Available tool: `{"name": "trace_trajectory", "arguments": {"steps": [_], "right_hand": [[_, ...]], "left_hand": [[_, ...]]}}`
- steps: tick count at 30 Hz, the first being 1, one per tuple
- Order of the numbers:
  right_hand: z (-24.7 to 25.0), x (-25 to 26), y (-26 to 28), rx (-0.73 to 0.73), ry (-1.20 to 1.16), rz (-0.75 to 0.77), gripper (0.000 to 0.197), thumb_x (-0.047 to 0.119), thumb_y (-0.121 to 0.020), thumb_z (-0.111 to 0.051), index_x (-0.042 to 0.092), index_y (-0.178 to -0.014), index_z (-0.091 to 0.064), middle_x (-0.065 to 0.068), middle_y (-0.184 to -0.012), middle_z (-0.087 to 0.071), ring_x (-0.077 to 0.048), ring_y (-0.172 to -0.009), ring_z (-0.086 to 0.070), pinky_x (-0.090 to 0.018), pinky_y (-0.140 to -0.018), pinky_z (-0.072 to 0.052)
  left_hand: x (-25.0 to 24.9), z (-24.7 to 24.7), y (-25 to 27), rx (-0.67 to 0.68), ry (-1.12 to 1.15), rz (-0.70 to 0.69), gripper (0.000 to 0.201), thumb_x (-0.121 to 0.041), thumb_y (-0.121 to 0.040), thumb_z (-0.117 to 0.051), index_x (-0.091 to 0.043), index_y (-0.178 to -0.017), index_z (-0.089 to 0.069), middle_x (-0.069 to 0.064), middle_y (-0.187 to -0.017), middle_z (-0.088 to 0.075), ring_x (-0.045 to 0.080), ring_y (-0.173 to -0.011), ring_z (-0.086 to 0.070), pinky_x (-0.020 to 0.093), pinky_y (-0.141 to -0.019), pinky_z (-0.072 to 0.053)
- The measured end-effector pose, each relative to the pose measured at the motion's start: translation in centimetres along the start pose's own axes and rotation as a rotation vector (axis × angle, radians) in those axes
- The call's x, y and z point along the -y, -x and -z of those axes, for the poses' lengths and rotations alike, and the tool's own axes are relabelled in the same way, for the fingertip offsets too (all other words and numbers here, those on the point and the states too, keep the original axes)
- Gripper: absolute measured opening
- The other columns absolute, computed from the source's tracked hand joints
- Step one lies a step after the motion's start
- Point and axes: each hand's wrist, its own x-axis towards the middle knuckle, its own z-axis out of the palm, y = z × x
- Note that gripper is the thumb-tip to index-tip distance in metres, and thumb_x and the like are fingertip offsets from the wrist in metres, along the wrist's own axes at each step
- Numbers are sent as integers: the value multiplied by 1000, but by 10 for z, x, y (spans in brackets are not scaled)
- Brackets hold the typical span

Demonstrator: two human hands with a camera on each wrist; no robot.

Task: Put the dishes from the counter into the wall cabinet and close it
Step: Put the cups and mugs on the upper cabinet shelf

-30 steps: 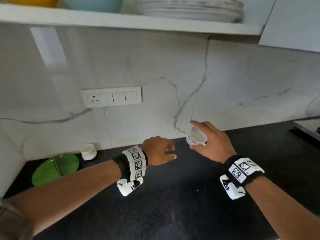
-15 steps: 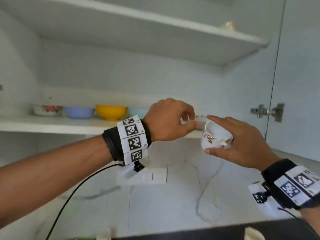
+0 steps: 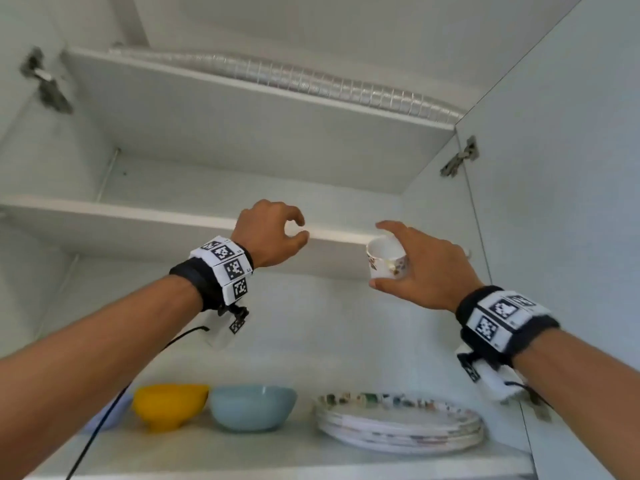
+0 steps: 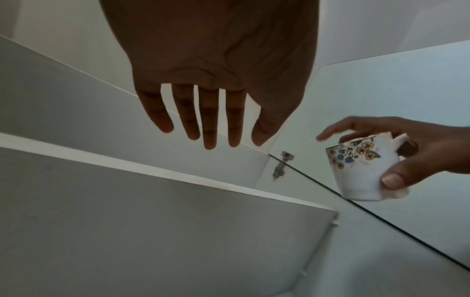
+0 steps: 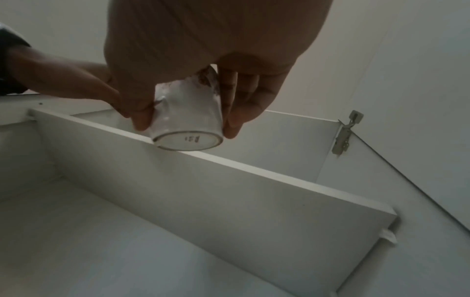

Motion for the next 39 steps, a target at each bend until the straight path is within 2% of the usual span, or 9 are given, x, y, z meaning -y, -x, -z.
{"name": "trace_trajectory", "arguments": {"steps": [4, 9, 11, 13, 15, 21, 27, 31, 39], "right_hand": [[1, -21, -46, -135, 75, -126, 87, 65, -69, -67, 35, -140, -27, 0, -120, -62, -32, -89, -65, -39, -71, -49], [-4, -49, -88, -155, 44, -349, 87, 61, -66, -70, 28, -137, -31, -2, -117, -64, -33, -93, -64, -38, -74, -46], [-12, -57, -100, -128, 37, -396, 87, 61, -65, -72, 25, -135, -34, -2, -115, -64, -32, -94, -64, -37, -73, -45], [-21, -66, -108, -103, 9, -438, 83, 62, -64, -73, 23, -128, -38, -2, -110, -65, -31, -92, -63, -35, -71, -44], [-32, -69, -116, -93, -33, -472, 77, 66, -63, -72, 23, -119, -42, -1, -105, -65, -29, -89, -62, -33, -69, -42], [-73, -53, -136, -44, -187, -596, 73, 71, -64, -71, 20, -109, -45, -3, -106, -63, -30, -92, -60, -34, -71, -40], [-101, -39, -153, 3, -253, -656, 81, 72, -61, -72, 19, -116, -45, -6, -111, -62, -32, -98, -60, -35, -75, -42], [-108, -41, -157, 43, -306, -688, 86, 70, -58, -74, 21, -120, -40, -5, -111, -62, -34, -101, -58, -37, -77, -43], [-101, -43, -158, 155, -301, -651, 96, 67, -58, -78, 23, -132, -36, -1, -103, -52, -29, -95, -54, -34, -77, -41]], "left_hand": [[0, -18, -37, 15, -94, 36, 39, -59, -87, -52, -36, -118, -60, -6, -125, -62, 23, -123, -50, 45, -98, -36], [7, -57, -54, 148, -153, 97, 60, -76, -84, -35, -39, -129, -52, -8, -126, -63, 21, -121, -54, 49, -105, -31], [10, -67, -53, 151, -230, 85, 68, -81, -83, -21, -37, -121, -56, -9, -113, -68, 20, -114, -58, 48, -101, -29], [11, -72, -53, 127, -267, 45, 68, -81, -82, -14, -32, -98, -58, -10, -85, -66, 20, -97, -63, 42, -90, -33], [10, -71, -54, 122, -260, 32, 59, -79, -86, -19, -30, -86, -52, -9, -72, -57, 20, -87, -63, 39, -86, -35], [11, -76, -54, 80, -237, 49, 55, -76, -89, -27, -31, -91, -57, -9, -69, -57, 20, -80, -60, 38, -87, -36], [17, -85, -54, -14, -257, 29, 64, -78, -85, -21, -27, -84, -60, -7, -65, -59, 19, -70, -57, 38, -81, -37], [16, -89, -51, -74, -284, 23, 57, -76, -86, -24, -28, -77, -53, -7, -60, -52, 20, -66, -51, 36, -76, -35], [17, -92, -51, -119, -288, 8, 66, -78, -83, -19, -27, -84, -61, -5, -64, -57, 20, -68, -55, 36, -76, -35]]}}
